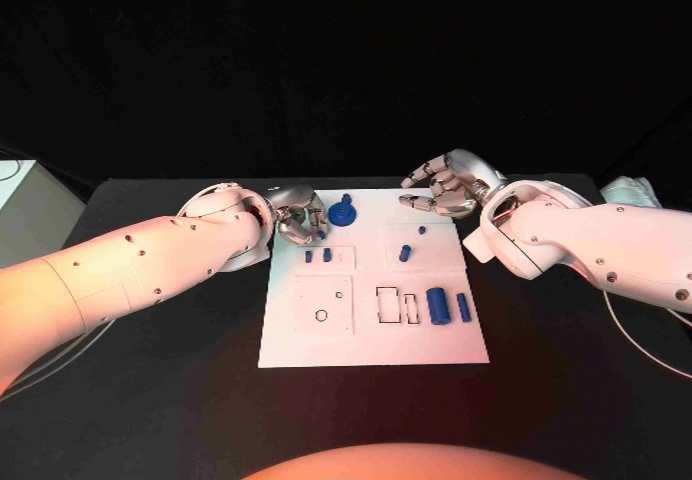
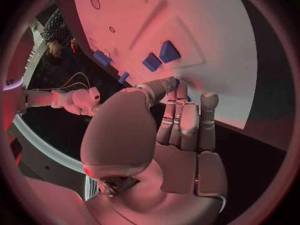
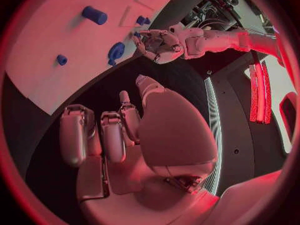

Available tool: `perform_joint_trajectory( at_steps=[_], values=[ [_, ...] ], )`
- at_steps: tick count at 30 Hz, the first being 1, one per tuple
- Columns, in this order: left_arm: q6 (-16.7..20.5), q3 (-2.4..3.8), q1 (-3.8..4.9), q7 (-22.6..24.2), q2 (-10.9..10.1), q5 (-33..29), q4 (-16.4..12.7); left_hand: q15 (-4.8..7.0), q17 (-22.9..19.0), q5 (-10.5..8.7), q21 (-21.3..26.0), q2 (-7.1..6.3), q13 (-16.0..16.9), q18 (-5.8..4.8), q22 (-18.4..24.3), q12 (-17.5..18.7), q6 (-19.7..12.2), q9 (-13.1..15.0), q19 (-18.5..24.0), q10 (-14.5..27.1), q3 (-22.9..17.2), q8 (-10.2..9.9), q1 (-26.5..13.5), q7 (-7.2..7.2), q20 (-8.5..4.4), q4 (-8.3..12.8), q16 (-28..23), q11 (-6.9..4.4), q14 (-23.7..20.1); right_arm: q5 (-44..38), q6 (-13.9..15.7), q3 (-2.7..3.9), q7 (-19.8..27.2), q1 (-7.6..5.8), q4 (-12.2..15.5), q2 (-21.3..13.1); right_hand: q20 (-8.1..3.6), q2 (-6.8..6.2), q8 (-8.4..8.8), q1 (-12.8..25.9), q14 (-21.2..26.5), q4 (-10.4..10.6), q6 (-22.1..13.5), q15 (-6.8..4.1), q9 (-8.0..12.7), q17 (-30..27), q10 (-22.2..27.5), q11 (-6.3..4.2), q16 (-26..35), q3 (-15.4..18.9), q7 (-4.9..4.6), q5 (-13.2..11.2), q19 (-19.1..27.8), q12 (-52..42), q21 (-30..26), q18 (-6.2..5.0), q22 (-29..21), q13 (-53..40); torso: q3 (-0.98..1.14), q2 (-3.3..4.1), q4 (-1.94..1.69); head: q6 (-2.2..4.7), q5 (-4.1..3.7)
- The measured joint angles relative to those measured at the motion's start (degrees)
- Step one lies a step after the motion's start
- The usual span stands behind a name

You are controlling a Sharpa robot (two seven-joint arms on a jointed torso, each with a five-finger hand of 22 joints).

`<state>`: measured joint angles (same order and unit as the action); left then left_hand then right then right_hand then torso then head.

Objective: Assemble the parts on the task board

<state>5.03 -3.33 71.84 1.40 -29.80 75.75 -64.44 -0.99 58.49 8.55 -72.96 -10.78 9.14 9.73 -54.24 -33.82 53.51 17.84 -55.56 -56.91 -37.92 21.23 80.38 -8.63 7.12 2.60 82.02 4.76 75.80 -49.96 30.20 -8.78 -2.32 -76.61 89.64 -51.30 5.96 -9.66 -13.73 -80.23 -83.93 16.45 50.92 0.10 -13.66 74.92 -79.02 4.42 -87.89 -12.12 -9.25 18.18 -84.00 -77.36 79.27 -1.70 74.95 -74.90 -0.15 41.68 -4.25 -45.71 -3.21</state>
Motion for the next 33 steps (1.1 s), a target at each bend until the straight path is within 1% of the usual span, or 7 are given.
perform_joint_trajectory(
  at_steps=[3,6,10,29,31,32,33],
  values=[
    [0.1,-0.02,-0.04,0.1,-0.1,-0.1,0.0,-0.40,-0.8,0.10,0.3,-0.03,0.0,0.00,0.5,0.4,-0.7,-0.1,0.5,0.4,0.0,-0.7,-0.3,-0.27,0.38,0.0,0.0,0.40,-0.4,0.0,0.0,0.00,0.0,0.00,0.0,0.0,0.00,0.00,0.00,0.0,0.0,0.0,0.0,0.00,0.0,0.0,0.0,0.00,0.0,0.0,0.00,0.0,0.0,0.0,0.0,0.00,0.0,0.0,-0.03,0.01,0.00,0.00,-0.01],
    [0.1,-0.10,-0.14,0.1,-0.2,-0.2,0.0,-0.77,-3.6,0.11,1.6,-0.41,0.0,0.00,2.3,1.1,-1.1,-0.2,2.6,1.6,0.0,-1.5,-0.7,-0.46,0.47,0.0,-0.7,0.75,-2.3,0.0,0.0,0.00,0.0,0.00,0.0,0.0,0.00,0.00,0.00,0.0,0.0,0.0,0.0,0.00,0.0,0.0,0.0,0.00,0.0,0.0,0.00,0.0,0.0,0.0,0.0,0.00,0.0,0.0,-0.03,0.03,-0.01,-0.03,-0.03],
    [0.1,-0.14,-0.26,0.1,-0.3,-0.2,0.0,-1.29,-6.8,0.11,3.0,-0.94,-0.2,0.00,4.5,2.2,-3.2,-0.6,4.9,3.4,0.0,-3.2,-1.2,-0.57,0.98,0.0,-1.5,1.29,-4.6,0.1,0.0,0.02,0.0,0.00,-0.1,0.0,0.00,0.00,0.00,0.0,0.0,0.0,0.0,0.00,0.0,0.0,0.0,0.00,0.0,0.0,0.00,0.0,0.0,0.0,0.0,0.00,0.0,0.0,-0.04,0.03,-0.02,-0.07,-0.05],
    [0.7,-0.06,-0.27,0.0,-0.6,-0.6,0.0,-1.80,-8.5,0.11,3.6,-1.17,-0.3,0.00,5.4,2.5,-5.3,-1.1,5.7,3.9,0.0,-4.6,-1.4,-0.35,1.38,0.0,-1.7,1.79,-5.5,0.1,0.0,0.00,0.0,0.00,-0.2,0.0,0.00,-0.31,0.00,0.3,0.0,-0.1,0.0,0.00,0.1,0.0,0.6,0.05,0.1,-0.4,0.00,0.0,0.0,0.6,-0.6,0.00,0.0,0.0,-0.03,0.02,0.01,-0.12,-0.07],
    [0.8,-0.02,-0.27,0.0,-0.8,-0.6,0.0,-1.60,-8.6,0.11,3.6,-1.20,-0.3,0.01,5.6,2.5,-5.6,-1.1,5.7,3.9,0.0,-4.9,-1.4,-0.27,1.41,0.0,-1.7,1.77,-5.7,0.1,-0.1,0.00,0.0,0.00,-0.3,-0.1,0.00,-0.31,0.00,0.3,0.0,-0.2,-0.1,0.00,0.3,0.0,4.8,0.11,1.3,-1.3,0.11,0.0,0.0,5.8,-2.8,-0.97,0.0,2.0,-0.03,0.02,0.03,-0.08,-0.08],
    [0.8,0.00,-0.27,-0.1,-1.0,-0.6,0.0,-1.65,-8.8,0.10,3.9,-1.40,-0.3,0.01,5.7,2.5,-5.7,-1.2,6.0,4.1,0.0,-5.0,-1.7,-0.26,1.57,0.0,-1.7,1.62,-5.8,0.1,-0.1,0.00,0.0,0.00,-0.4,-0.1,0.04,-0.31,0.00,0.3,0.0,-0.2,-0.2,0.00,0.3,0.0,7.6,0.08,1.9,-1.8,0.20,0.0,0.5,9.6,-4.4,-0.97,0.0,5.1,-0.03,0.02,0.04,-0.06,-0.10],
    [0.8,0.02,-0.27,-0.1,-1.2,-0.6,-0.1,-1.81,-8.9,0.10,4.0,-1.40,-0.3,0.01,5.8,2.5,-6.0,-1.2,6.2,4.3,0.0,-5.2,-1.7,-0.26,1.48,0.0,-1.7,1.79,-5.9,0.0,-0.2,0.00,0.0,0.00,-0.7,-0.1,-0.03,-0.45,0.00,0.2,0.0,-0.3,-0.4,0.00,0.3,0.0,10.7,0.10,2.5,-2.3,0.25,-0.3,1.3,14.2,-6.1,-1.57,0.0,8.9,-0.03,0.02,0.04,-0.03,-0.10]
  ],
)
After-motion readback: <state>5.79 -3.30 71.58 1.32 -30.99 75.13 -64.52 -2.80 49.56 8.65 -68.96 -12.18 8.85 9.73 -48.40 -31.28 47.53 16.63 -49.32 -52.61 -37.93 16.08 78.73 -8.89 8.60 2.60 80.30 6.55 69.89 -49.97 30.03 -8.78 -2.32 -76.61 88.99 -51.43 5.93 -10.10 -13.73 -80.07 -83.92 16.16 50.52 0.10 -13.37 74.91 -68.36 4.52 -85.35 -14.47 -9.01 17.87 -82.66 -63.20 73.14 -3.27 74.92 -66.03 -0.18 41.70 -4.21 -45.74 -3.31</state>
